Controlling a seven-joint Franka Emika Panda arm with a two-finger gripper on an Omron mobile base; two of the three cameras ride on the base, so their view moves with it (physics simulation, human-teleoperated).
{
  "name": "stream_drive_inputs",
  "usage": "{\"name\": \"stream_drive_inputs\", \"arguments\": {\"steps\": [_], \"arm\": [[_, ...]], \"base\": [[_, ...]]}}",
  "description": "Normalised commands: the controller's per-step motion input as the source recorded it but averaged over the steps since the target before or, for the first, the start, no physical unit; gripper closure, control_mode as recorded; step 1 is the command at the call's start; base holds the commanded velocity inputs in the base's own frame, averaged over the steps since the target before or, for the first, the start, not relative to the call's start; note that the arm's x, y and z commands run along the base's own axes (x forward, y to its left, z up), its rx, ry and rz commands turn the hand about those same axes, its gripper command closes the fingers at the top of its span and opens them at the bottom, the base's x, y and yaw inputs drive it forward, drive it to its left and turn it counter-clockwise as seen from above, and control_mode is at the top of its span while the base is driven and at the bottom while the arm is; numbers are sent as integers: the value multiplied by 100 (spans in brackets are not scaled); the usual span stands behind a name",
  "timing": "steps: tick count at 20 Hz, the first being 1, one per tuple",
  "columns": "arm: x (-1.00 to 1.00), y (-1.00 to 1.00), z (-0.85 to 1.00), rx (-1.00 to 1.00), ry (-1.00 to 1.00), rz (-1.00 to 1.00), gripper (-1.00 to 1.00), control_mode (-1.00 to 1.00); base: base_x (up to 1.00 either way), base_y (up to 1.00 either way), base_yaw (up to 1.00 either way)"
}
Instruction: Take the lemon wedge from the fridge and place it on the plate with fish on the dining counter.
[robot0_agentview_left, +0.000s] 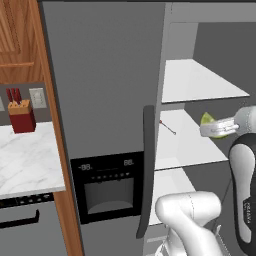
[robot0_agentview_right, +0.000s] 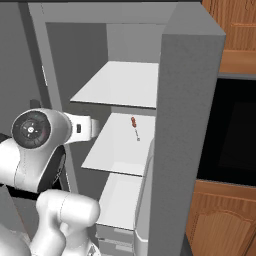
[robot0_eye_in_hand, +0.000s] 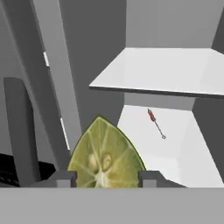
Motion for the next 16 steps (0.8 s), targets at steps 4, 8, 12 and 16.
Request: {"name": "stream_drive_inputs", "arguments": {"steps": [4,8,12,16], "arm": [[-49,1,-6,2,0,0,100,100],[0,0,0,0,0,0,100,100],[0,0,0,0,0,0,100,100],[0,0,0,0,0,0,100,100]], "base": [[-50,2,6],[-100,0,44],[-71,4,70],[0,51,87]]}}
